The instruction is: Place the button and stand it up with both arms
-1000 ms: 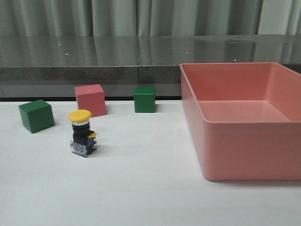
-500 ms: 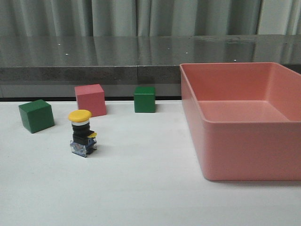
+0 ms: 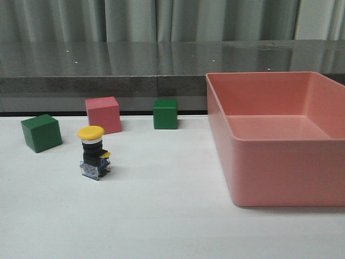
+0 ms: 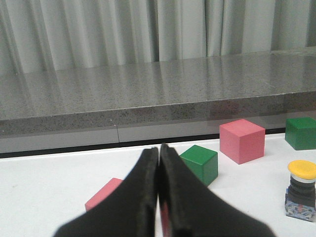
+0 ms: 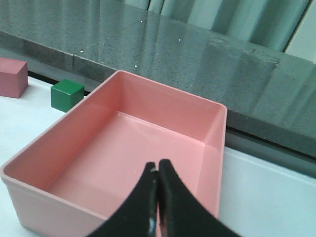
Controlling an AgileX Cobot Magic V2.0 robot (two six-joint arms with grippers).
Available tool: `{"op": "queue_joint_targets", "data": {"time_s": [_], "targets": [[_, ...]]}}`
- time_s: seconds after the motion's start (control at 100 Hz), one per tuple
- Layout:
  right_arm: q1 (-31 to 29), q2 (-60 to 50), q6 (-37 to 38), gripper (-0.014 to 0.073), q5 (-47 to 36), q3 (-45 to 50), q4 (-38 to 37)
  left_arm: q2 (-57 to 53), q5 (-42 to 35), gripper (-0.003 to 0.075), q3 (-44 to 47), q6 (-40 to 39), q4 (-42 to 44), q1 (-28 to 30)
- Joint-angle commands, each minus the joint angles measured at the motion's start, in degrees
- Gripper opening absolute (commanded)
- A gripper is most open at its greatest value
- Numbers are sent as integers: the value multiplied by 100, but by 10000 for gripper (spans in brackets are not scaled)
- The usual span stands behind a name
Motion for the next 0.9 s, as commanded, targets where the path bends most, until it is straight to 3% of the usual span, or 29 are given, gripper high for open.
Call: {"op": "queue_joint_targets", "data": {"time_s": [0.0, 0.24, 0.36, 0.69, 0.89], "targets": [[-26, 24, 58, -61, -456, -163, -194, -186, -403, -19, 167, -82, -59, 6], [-26, -458, 2015, -61, -1256, 518, -1037, -186, -403, -19, 167, -82, -59, 6], [-26, -963, 2594, -61, -1536, 1034, -1127, -186, -403, -19, 167, -82, -59, 6], [-404, -2398, 3220, -61, -1358, 1867, -1153, -186, -403, -19, 167, -82, -59, 6], [-524, -2398, 3220, -61, -1337, 1867, -1265, -186, -403, -19, 167, -82, -59, 6]]}}
